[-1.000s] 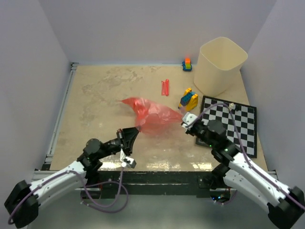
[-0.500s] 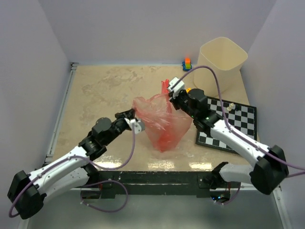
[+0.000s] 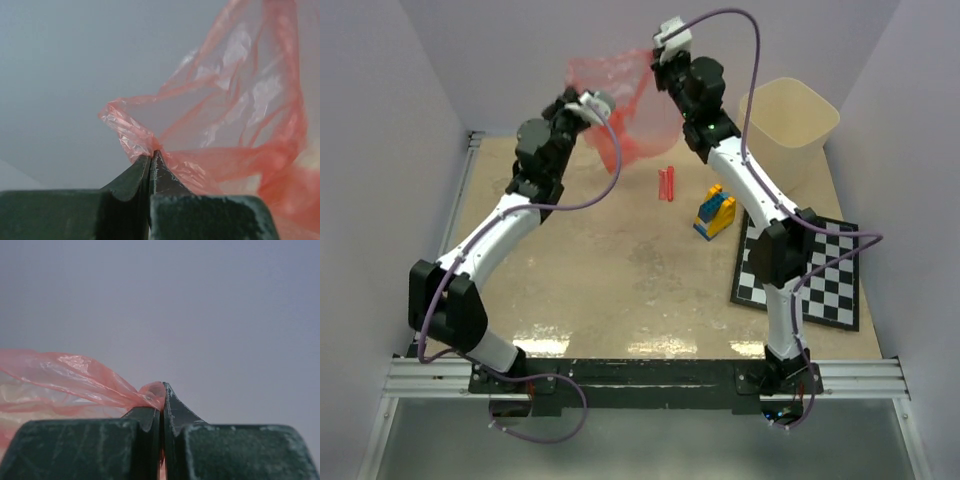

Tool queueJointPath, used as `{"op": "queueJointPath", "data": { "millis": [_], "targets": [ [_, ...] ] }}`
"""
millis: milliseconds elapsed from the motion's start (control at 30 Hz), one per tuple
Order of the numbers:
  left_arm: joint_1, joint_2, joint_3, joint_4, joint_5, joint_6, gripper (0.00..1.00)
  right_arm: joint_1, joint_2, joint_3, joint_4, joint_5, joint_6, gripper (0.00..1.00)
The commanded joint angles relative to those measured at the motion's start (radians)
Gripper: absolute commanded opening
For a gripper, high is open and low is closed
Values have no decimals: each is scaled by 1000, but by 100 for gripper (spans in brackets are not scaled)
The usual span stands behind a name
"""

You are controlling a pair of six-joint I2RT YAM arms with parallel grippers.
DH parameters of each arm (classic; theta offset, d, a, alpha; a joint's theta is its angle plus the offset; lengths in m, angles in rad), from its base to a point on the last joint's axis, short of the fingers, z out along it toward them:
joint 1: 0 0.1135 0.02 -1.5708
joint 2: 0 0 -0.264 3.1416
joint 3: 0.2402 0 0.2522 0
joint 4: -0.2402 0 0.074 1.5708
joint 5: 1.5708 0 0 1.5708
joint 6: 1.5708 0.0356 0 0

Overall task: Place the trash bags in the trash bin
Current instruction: Unfold the trash bag at the center of the board.

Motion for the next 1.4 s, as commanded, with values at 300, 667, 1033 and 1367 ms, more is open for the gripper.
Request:
{"op": "queueJointPath", "data": {
  "millis": [300,667,1033,1367],
  "targets": [
    [-175,242,541,868,346,340,2,135,-345,-226,958,-168,-203,6],
    [-318,-574,-1066,554,825,659,0,145,-1104,-1267,-417,-596,-485,0],
    [-341,-888,-842,-151,478,433,0,144,-1059,-1108,-251,-269,-138,0],
    [-327,-745,-831,-71,190,326,0,136,-867,-1100,37,-59,-125,0]
  ]
}}
